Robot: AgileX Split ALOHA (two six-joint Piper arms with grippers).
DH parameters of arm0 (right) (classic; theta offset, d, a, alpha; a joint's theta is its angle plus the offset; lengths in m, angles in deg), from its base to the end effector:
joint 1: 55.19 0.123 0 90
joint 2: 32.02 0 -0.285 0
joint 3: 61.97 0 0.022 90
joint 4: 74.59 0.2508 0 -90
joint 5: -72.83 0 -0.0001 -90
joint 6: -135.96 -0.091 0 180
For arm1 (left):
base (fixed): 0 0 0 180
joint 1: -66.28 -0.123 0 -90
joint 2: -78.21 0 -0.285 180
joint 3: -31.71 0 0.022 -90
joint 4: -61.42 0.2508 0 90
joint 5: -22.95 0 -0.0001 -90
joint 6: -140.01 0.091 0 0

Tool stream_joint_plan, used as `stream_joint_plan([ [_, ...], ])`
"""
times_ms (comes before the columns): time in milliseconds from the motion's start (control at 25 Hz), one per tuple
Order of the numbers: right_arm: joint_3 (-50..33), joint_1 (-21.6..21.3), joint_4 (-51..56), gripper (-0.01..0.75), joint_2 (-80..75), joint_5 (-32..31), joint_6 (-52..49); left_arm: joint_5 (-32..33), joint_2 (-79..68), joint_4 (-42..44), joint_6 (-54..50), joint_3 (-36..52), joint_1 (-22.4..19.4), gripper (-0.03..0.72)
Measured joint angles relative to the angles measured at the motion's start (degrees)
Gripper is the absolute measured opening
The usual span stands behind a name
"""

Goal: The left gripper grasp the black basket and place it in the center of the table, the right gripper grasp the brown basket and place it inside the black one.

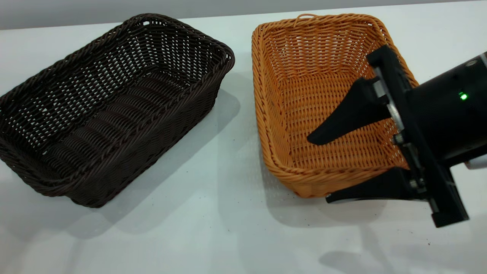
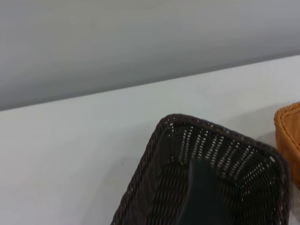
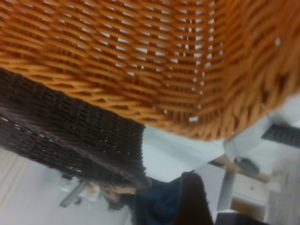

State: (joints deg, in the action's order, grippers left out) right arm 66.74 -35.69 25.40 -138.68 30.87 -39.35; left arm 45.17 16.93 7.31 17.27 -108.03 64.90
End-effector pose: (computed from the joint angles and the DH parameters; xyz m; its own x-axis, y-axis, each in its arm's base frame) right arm 0.1981 0.1338 0.1132 -0.4422 0.6327 0.6357 0.8852 0.1936 0.4231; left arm 0.1923 -0.0233 0.3077 -0.3974 0.0779 -0.9143 0.2924 0.9552 -0.0457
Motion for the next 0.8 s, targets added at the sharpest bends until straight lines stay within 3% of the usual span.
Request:
stream_joint_plan([
  [400, 3.95, 0.00, -0.05, 0.493, -5.54, -0.67, 3.24, -0.11, 0.05, -2.71, 1.78, 0.00, 0.00, 0.426],
  [800, 3.90, 0.00, -0.03, 0.493, -5.54, 5.78, 2.00, 0.37, 0.05, -2.61, 1.73, 0.00, 0.00, 0.426],
])
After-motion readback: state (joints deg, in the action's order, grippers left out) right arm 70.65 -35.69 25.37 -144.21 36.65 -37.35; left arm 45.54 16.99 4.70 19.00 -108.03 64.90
